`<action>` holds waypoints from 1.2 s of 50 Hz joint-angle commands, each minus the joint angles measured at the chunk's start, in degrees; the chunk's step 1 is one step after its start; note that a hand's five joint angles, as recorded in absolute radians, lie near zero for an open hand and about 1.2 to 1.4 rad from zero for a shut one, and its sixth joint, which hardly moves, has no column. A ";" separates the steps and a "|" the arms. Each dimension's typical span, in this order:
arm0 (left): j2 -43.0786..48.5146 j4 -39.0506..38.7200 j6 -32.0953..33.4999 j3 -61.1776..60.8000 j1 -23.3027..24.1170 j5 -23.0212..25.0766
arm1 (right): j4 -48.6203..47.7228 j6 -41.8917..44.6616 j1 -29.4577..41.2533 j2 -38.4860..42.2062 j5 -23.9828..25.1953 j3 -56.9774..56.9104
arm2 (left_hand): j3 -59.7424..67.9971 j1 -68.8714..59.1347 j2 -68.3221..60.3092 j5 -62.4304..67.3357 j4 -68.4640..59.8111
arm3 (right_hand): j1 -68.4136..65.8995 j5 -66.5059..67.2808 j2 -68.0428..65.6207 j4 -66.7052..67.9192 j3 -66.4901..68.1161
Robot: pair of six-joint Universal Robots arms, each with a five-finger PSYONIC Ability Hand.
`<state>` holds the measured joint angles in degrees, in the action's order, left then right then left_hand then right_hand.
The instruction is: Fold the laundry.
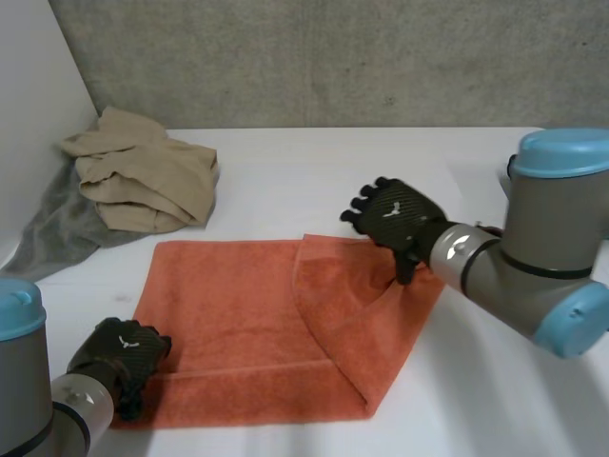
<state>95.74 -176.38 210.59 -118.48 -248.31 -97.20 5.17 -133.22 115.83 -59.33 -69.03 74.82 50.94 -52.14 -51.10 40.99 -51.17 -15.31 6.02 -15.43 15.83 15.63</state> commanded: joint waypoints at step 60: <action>-10.22 -6.61 -0.98 7.12 -4.47 0.52 | 21.80 11.66 -9.21 -8.25 -12.61 -0.39 | 29.06 -27.86 -28.90 29.01 -28.83 | -64.69 63.98 -64.57 64.17 64.37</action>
<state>86.01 -182.58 209.69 -111.06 -252.49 -96.71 18.61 -124.28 112.72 -60.96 -74.27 66.41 68.21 -64.62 -68.45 56.89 -68.58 -63.90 55.76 -67.14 68.33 67.67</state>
